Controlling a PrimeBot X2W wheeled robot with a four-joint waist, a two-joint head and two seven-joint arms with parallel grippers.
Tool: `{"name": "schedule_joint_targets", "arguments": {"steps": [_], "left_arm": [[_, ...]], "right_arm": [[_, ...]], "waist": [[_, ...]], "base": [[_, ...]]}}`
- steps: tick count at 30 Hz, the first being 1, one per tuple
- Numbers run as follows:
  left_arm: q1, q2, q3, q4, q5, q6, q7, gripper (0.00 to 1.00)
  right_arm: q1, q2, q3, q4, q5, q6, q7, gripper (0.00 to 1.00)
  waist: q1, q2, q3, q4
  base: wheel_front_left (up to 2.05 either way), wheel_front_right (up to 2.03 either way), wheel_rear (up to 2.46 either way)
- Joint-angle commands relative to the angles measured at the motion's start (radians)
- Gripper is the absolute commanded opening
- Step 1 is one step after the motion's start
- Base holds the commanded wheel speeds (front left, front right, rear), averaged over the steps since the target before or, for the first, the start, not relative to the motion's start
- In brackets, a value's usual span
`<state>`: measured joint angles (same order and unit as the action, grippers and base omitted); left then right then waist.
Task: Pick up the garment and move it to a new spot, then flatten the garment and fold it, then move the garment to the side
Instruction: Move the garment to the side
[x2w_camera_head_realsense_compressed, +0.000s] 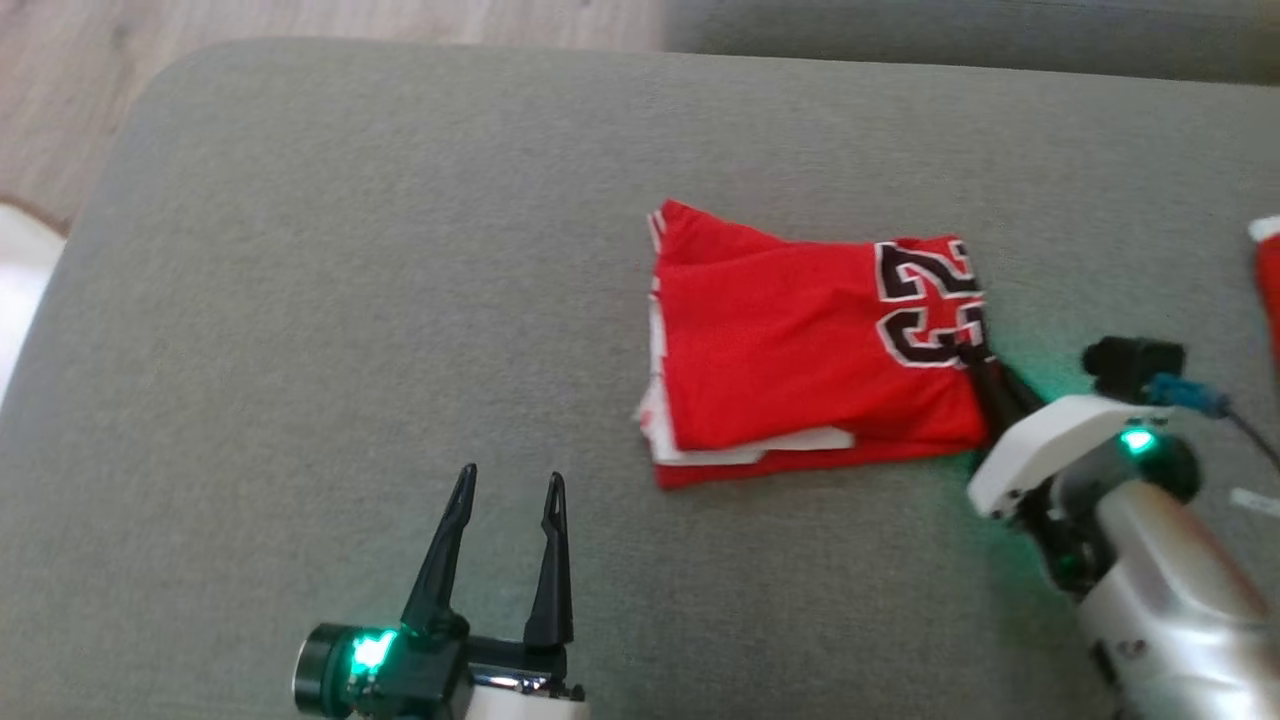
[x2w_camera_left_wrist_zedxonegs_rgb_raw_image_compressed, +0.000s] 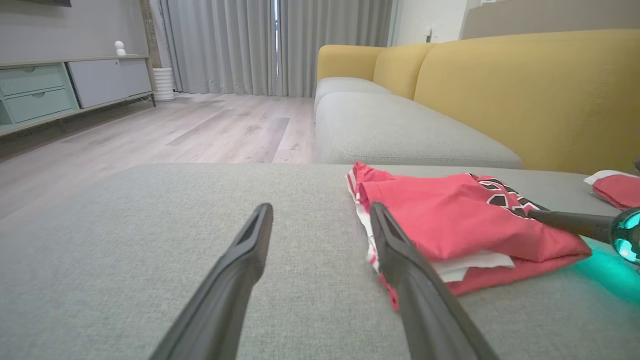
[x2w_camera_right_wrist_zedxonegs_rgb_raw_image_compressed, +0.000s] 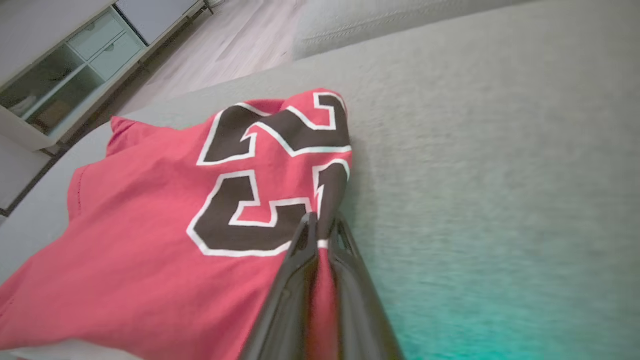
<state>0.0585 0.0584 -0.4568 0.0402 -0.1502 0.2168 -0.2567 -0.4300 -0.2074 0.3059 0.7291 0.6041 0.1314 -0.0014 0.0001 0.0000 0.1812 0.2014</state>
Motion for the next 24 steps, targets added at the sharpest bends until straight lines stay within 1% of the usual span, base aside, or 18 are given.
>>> {"name": "schedule_joint_targets", "arguments": {"steps": [1, 7, 12, 18, 19, 24], "left_arm": [[-0.033, -0.008, 0.031, -0.042, -0.008, 0.002, -0.005, 1.00], [-0.018, -0.008, 0.041, -0.064, -0.025, -0.004, -0.005, 1.00], [-0.026, -0.008, 0.051, -0.089, -0.011, -0.014, -0.005, 1.00], [-0.039, -0.008, 0.067, -0.115, -0.001, -0.032, -0.005, 1.00], [-0.043, -0.008, 0.070, -0.119, 0.003, -0.038, -0.005, 1.00], [-0.061, -0.008, 0.074, -0.128, 0.013, -0.046, -0.005, 1.00]], "right_arm": [[-0.040, -0.047, 0.019, -0.018, -0.019, -0.001, -0.026, 0.00], [-0.068, -0.170, 0.027, -0.030, -0.055, -0.001, -0.036, 0.00], [-0.110, -0.293, -0.007, -0.066, -0.075, -0.001, -0.011, 0.00], [-0.164, -0.440, -0.070, -0.110, -0.102, -0.001, 0.021, 0.00], [-0.180, -0.476, -0.096, -0.122, -0.111, -0.001, 0.034, 0.00], [-0.196, -0.544, -0.145, -0.133, -0.135, -0.001, 0.053, 0.00]], "waist": [[-0.0001, 0.0000, -0.013, -0.031], [-0.0001, 0.0000, -0.031, -0.114], [-0.0001, 0.0000, -0.010, -0.166], [-0.0001, 0.0000, 0.024, -0.200], [-0.0001, 0.0000, 0.037, -0.207], [-0.0001, 0.0000, 0.071, -0.213]], "base": [[0.00, 0.00, 0.00], [0.00, 0.00, 0.00], [0.00, 0.00, 0.00], [0.00, 0.00, 0.00], [0.00, 0.00, 0.00], [0.00, 0.00, 0.00]]}}
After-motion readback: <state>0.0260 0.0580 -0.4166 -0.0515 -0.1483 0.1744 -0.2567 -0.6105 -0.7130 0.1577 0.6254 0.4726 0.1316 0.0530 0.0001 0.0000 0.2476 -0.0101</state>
